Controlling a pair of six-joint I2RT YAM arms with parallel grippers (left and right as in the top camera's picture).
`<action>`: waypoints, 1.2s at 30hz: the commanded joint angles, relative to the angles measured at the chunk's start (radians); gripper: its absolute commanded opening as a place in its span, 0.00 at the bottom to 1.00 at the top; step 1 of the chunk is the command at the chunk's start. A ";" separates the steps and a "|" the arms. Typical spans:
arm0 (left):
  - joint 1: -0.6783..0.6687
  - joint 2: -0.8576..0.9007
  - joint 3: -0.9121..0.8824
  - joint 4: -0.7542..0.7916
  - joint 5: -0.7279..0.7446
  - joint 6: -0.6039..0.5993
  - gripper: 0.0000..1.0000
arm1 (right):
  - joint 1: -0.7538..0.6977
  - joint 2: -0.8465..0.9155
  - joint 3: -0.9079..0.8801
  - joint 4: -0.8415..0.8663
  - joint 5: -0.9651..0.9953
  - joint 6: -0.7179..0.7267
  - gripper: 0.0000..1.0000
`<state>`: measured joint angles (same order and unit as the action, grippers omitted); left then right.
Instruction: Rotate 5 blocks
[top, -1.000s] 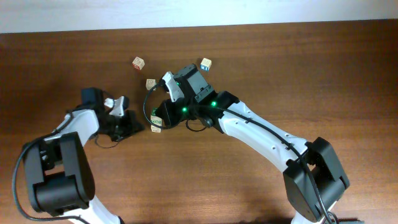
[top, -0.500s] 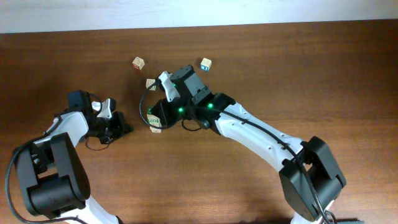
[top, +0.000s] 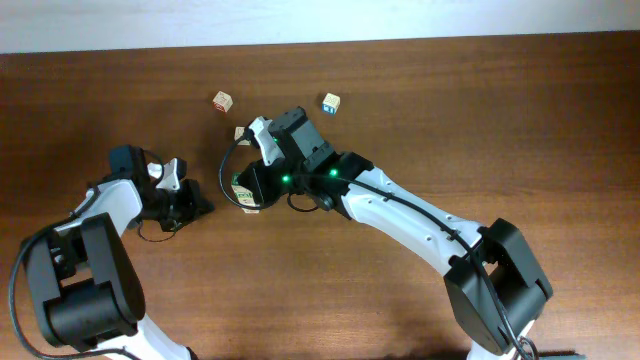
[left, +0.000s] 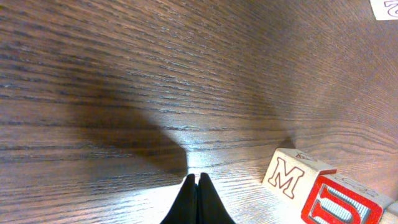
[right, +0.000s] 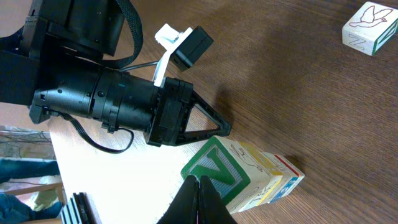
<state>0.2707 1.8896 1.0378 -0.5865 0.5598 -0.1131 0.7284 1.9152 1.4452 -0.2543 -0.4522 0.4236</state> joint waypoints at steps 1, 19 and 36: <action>0.003 -0.007 -0.001 -0.002 -0.008 0.010 0.00 | 0.005 0.036 0.014 -0.027 0.042 0.003 0.04; 0.003 -0.007 -0.001 -0.001 -0.012 0.010 0.00 | 0.005 0.008 0.092 -0.084 0.034 -0.023 0.04; 0.003 -0.489 0.179 -0.185 -0.140 0.166 1.00 | -0.336 -0.437 0.590 -0.941 0.402 -0.211 0.88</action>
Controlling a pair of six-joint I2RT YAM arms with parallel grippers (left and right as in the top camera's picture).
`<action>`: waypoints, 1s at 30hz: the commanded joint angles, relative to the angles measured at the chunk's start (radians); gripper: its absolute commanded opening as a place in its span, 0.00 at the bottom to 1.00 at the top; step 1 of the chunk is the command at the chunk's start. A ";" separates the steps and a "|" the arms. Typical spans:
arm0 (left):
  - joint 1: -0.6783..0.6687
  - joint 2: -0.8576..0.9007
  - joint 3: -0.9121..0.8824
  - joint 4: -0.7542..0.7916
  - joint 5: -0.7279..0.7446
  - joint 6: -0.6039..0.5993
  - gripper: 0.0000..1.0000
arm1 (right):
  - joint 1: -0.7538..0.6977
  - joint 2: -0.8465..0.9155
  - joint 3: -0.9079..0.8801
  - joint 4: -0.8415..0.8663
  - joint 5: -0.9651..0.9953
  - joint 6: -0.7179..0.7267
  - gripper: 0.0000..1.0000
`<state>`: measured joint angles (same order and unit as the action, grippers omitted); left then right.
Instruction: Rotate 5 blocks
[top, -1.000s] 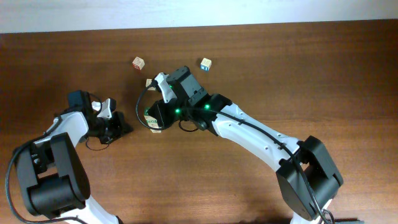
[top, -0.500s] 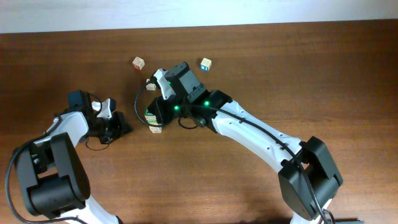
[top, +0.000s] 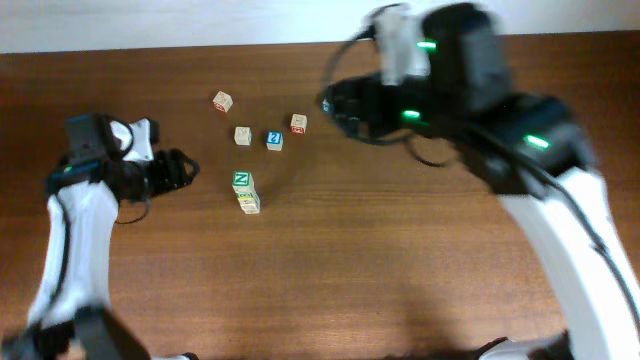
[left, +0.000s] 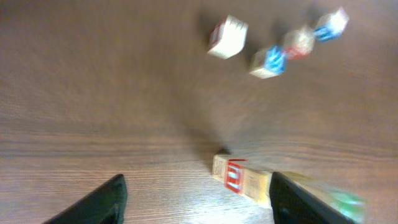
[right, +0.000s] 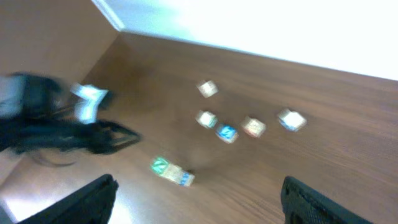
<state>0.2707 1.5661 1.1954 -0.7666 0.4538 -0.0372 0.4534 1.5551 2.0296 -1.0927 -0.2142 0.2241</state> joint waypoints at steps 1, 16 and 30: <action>0.003 -0.203 0.021 -0.006 -0.046 0.095 0.99 | -0.086 -0.107 0.005 -0.164 0.224 -0.011 0.89; 0.003 -0.347 0.021 -0.006 -0.095 0.095 0.99 | -0.134 -0.210 0.005 -0.559 0.377 -0.011 0.98; 0.003 -0.347 0.021 -0.006 -0.096 0.095 0.99 | -0.476 -1.052 -1.115 0.463 0.251 -0.299 0.98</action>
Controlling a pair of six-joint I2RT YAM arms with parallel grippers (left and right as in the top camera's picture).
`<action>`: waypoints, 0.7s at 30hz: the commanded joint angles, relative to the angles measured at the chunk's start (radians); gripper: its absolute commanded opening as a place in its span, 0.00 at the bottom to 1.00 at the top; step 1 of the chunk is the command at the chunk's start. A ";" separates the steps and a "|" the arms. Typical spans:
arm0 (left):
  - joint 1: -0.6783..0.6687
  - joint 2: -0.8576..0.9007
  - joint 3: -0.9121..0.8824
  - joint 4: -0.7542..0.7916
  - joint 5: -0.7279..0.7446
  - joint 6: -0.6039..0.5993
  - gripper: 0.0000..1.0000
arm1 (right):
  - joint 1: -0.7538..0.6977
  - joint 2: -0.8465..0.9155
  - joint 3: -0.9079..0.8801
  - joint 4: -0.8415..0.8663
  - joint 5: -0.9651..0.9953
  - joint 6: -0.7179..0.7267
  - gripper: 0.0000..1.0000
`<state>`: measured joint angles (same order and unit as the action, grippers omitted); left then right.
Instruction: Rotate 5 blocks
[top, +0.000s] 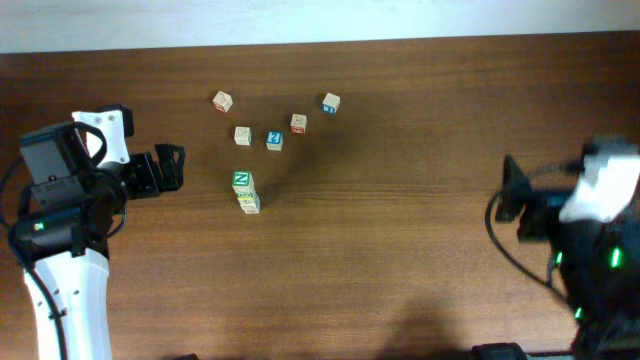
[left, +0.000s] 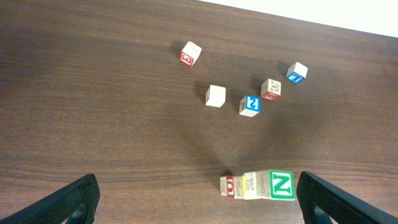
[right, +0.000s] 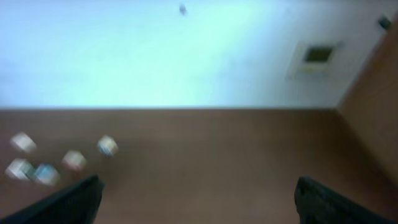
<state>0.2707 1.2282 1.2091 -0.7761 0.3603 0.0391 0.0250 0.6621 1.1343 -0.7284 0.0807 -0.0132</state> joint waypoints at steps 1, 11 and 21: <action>0.003 -0.009 0.007 0.003 -0.002 0.019 1.00 | -0.063 -0.254 -0.345 0.185 -0.055 -0.061 0.98; 0.003 -0.009 0.007 0.003 -0.002 0.019 0.99 | -0.077 -0.659 -1.044 0.763 -0.160 -0.058 0.98; 0.003 -0.009 0.007 0.003 -0.002 0.019 0.99 | -0.076 -0.659 -1.129 0.657 -0.163 -0.058 0.98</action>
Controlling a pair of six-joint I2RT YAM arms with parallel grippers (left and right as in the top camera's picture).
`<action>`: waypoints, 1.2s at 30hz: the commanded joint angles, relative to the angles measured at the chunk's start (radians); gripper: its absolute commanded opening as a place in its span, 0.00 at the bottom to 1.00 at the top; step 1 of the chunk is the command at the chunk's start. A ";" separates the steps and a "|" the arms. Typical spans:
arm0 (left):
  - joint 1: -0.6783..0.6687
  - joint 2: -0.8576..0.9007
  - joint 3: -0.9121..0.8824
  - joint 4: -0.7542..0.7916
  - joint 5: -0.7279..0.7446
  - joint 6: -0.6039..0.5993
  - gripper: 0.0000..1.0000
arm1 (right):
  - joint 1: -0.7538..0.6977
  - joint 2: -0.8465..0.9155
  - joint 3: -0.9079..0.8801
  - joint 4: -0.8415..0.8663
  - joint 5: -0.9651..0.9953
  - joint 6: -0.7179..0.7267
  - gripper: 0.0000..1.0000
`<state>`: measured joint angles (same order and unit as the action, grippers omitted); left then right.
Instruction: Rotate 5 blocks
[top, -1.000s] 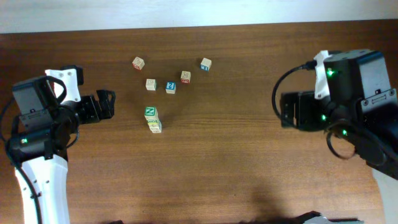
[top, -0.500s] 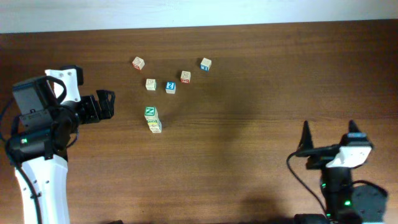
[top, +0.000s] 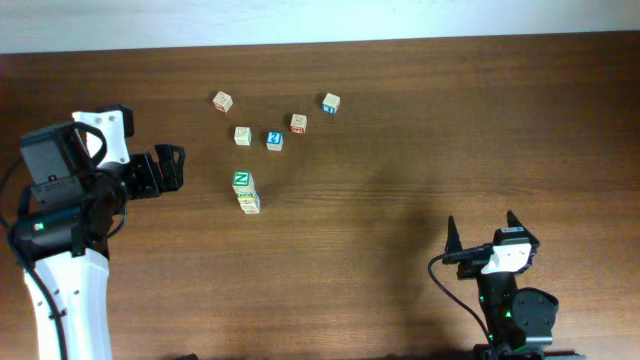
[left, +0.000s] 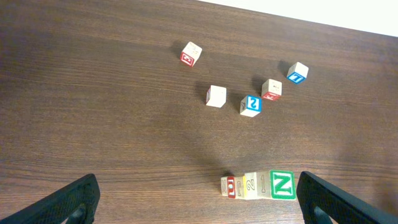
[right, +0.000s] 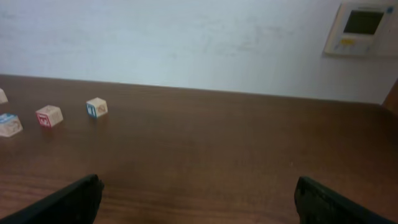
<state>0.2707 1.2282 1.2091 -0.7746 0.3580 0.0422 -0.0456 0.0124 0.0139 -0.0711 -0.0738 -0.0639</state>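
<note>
Five loose letter blocks lie at the far left of the table: a red-and-cream one (top: 222, 101), a cream one (top: 242, 135), a blue one (top: 274, 140), a red-marked one (top: 298, 123) and a blue-marked one (top: 331, 102). Nearer lies a short row of joined blocks (left: 258, 185) ending in a green N block (left: 282, 185). My left gripper (top: 177, 167) is open, left of the row and well apart from it. My right gripper (top: 481, 233) is open, low at the near right, far from every block. The right wrist view catches only the blue-marked block (right: 96, 107) and the red-marked block (right: 49, 116).
The brown wooden table (top: 420, 130) meets a white wall along its far edge. A wall panel (right: 363, 26) hangs at the upper right in the right wrist view. No other objects lie on the table.
My right arm has dropped from the far right side of the table to a low, folded pose at the near right, its jaws still open. The left arm and all blocks are unchanged.
First both grippers were shut right at the row of blocks, the right one at the green N end, the left one at the M and U end. Then both were open and away from it. The left settled at the left side, the right went far right, then near right.
</note>
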 joint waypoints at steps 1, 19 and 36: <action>0.003 -0.009 0.007 0.002 0.000 0.016 0.99 | -0.005 -0.009 -0.008 0.000 -0.008 -0.007 0.98; 0.003 -0.009 0.007 0.002 0.000 0.016 0.99 | -0.006 -0.009 -0.008 0.000 -0.008 -0.007 0.98; -0.169 -0.809 -0.831 0.750 -0.166 0.275 0.99 | -0.006 -0.009 -0.008 0.000 -0.008 -0.007 0.98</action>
<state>0.1501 0.5762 0.5892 -0.1764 0.2024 0.1543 -0.0456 0.0116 0.0139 -0.0708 -0.0734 -0.0647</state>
